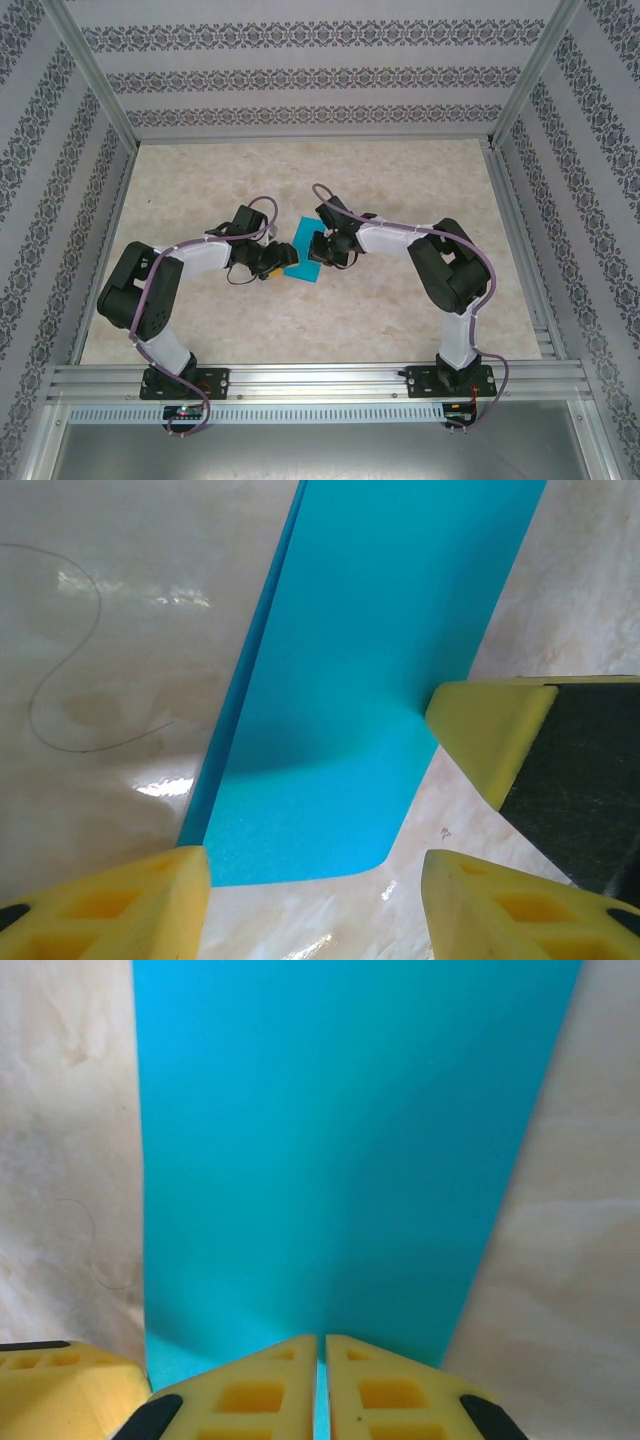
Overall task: Fold a paper plane with a square sheet of paper (pick it up from the middle)
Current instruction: Move the square sheet of paper to the center of the table, then fold the triangle a second time at the center of the table.
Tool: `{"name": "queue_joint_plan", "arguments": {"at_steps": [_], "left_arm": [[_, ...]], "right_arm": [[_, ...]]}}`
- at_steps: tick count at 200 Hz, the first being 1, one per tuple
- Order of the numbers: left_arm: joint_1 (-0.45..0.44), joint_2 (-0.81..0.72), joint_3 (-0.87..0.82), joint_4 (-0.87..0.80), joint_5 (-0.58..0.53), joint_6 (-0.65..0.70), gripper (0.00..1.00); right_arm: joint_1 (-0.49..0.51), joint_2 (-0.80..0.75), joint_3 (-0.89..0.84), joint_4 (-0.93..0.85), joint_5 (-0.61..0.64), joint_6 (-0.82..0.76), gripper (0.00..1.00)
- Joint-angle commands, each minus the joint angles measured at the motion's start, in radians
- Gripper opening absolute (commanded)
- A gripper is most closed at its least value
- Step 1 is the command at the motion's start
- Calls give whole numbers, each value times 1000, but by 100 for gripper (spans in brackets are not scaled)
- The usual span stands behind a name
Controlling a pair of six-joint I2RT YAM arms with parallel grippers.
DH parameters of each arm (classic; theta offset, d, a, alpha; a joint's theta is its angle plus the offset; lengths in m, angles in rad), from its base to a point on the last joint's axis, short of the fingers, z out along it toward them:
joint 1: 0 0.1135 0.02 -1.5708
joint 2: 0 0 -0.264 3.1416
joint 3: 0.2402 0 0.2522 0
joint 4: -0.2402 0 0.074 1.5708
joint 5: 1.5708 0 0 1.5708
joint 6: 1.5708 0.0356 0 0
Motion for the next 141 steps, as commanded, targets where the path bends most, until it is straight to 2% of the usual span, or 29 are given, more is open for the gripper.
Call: {"name": "queue_joint_plan", "arguments": {"at_steps": [1, 59, 91, 141], "left_arm": [[-11, 19, 30, 34, 28, -7, 59], [-16, 39, 44, 23, 38, 14, 59], [-15, -1, 83, -101, -63, 89, 60], [-15, 3, 71, -101, -67, 86, 61]], "right_arm": [[2, -10, -24, 37, -5, 27, 13], [-6, 8, -40, 73, -32, 40, 14], [-11, -19, -66, 118, -43, 43, 15], [-15, -75, -97, 169, -38, 34, 16]]}}
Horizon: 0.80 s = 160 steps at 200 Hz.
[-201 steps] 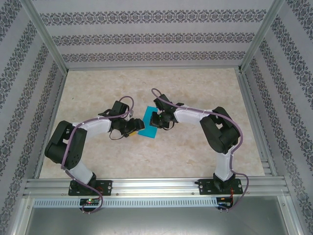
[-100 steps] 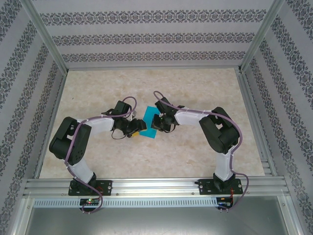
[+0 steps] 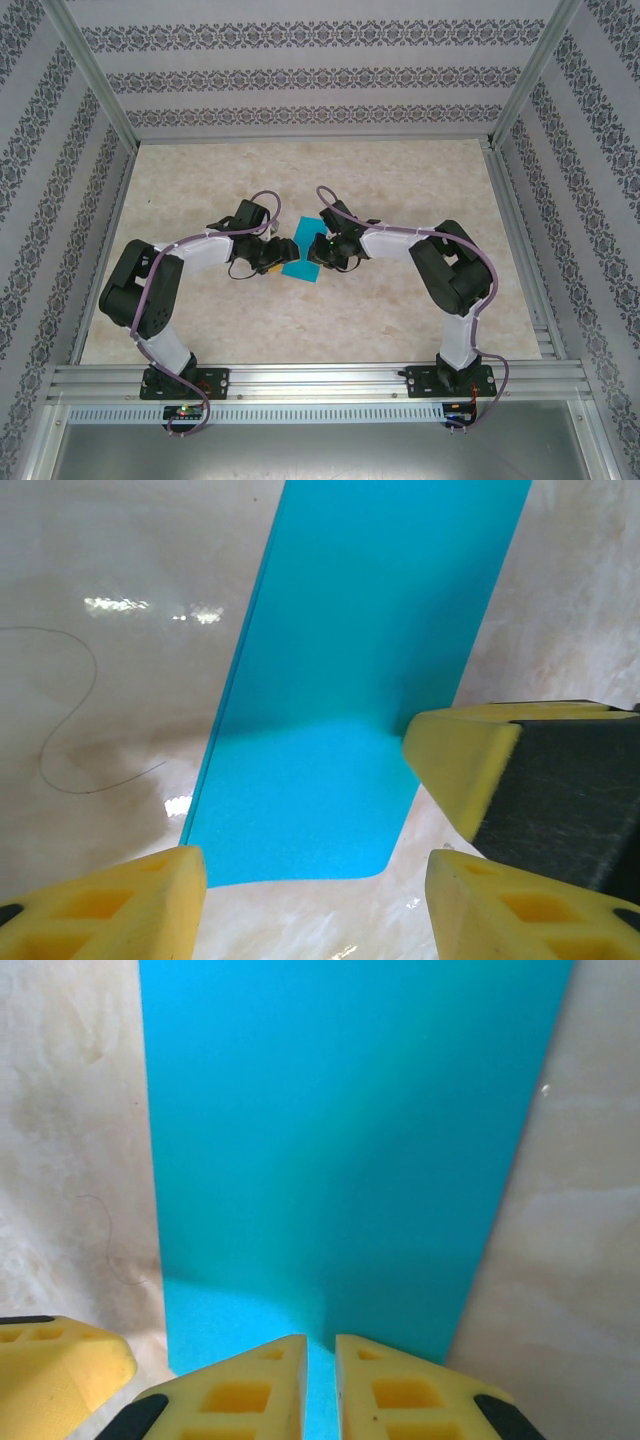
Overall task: Fold a paper plane with a square sheet of paper (pick it up from the middle)
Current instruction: Fold the triangle a second time at the center of the table.
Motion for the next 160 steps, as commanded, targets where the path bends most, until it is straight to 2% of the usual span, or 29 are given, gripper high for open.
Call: {"name": "queue_joint_plan", "arguments": {"at_steps": [1, 98, 160], "left_arm": [[-14, -8, 7, -33, -19, 27, 61], [-18, 26, 15, -30, 18, 32, 62], [-34, 57, 40, -38, 37, 37, 63]], "right_arm": [[-13, -47, -19, 45, -3, 0, 16], [-26, -21, -45, 25, 23, 26, 16], [-43, -7, -83, 84, -14, 61, 16]]}}
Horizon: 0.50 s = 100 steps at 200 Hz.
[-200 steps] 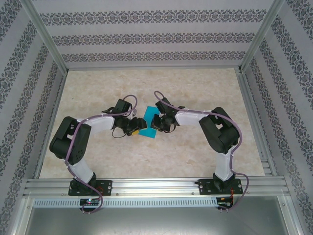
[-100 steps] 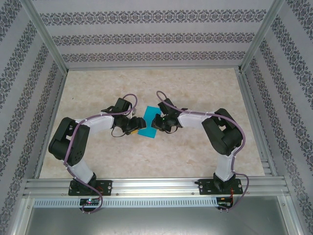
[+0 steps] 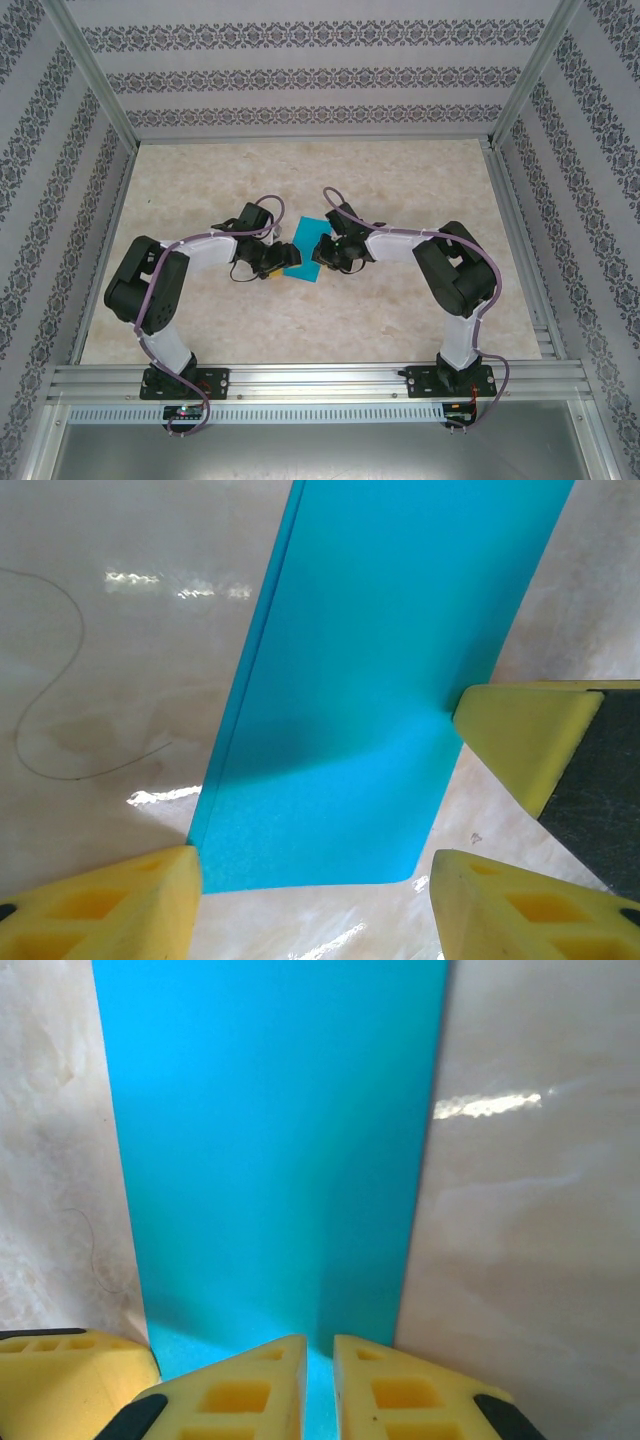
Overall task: Fold a paper plane with a square sheet of paper (pick it up from the middle)
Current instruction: Fold the triangle a second time at the center of the table.
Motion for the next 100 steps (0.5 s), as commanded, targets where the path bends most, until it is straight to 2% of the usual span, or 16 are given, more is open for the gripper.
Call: {"name": "queue_joint_plan", "arguments": {"at_steps": [1, 40, 100], "left_arm": [[-16, 19, 36, -21, 27, 29, 63], [-17, 1, 48, -73, -36, 48, 64], [-17, -14, 47, -90, -65, 50, 66]], "right_arm": [[-17, 12, -23, 38, -12, 26, 16], [-24, 9, -44, 86, -35, 42, 16], [-43, 12, -86, 164, -83, 76, 16]]}}
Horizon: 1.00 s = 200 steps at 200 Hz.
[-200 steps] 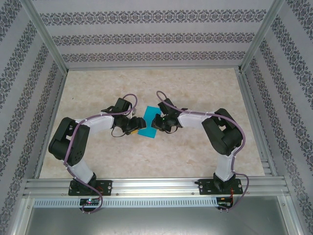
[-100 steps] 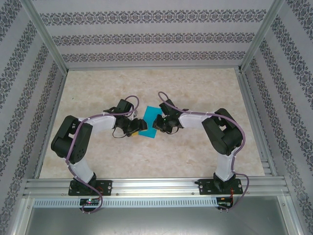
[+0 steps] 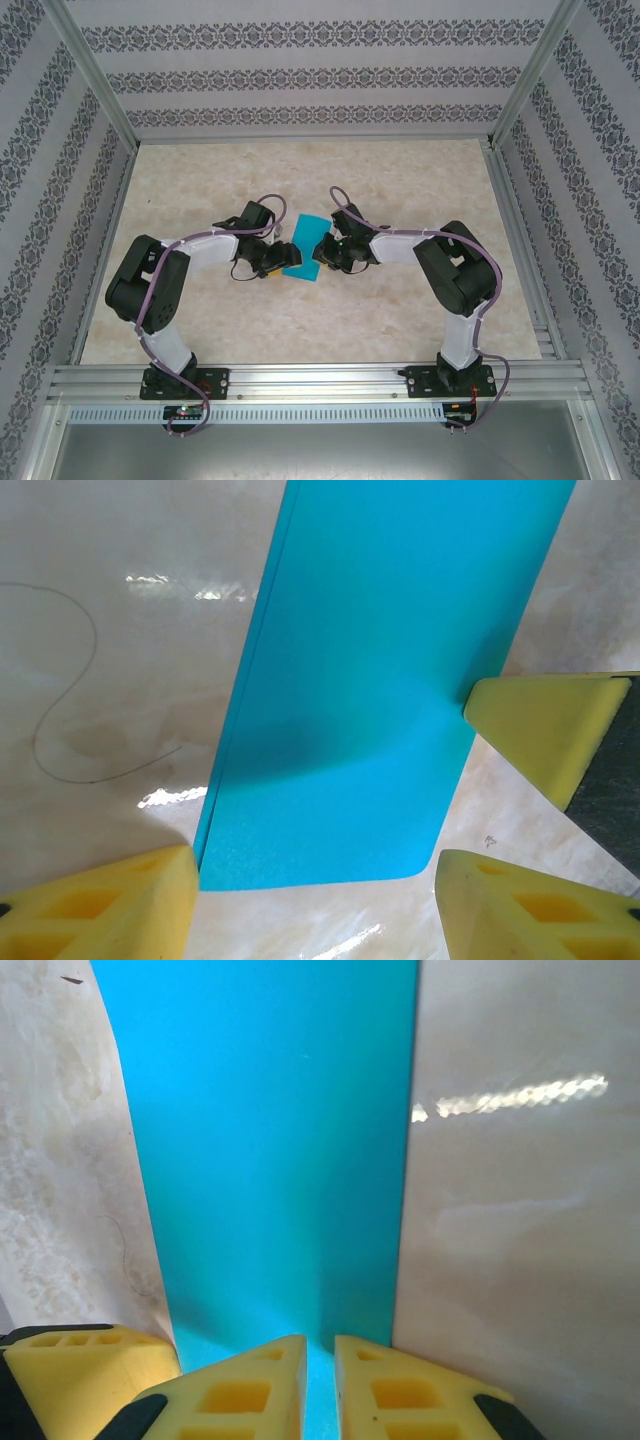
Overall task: Fold a paper plane with a square sheet of paper (pick it up from the middle)
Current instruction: Fold the triangle a second time at the center of the table.
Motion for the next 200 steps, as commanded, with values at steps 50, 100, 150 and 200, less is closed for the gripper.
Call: {"name": "queue_joint_plan", "arguments": {"at_steps": [50, 100, 150, 200], "left_arm": [[-12, -16, 23, -51, -19, 37, 66], [-12, -16, 8, 29, 83, 20, 64], [-12, -41, -11, 145, 153, -25, 61], [-11, -33, -16, 147, 137, -34, 53]], "right_arm": [[-20, 15, -50, 71, -27, 42, 17], [-20, 17, -52, 75, -32, 44, 17], [-18, 15, -42, 92, -64, 24, 17], [-10, -41, -27, 108, -108, -59, 12]]}}
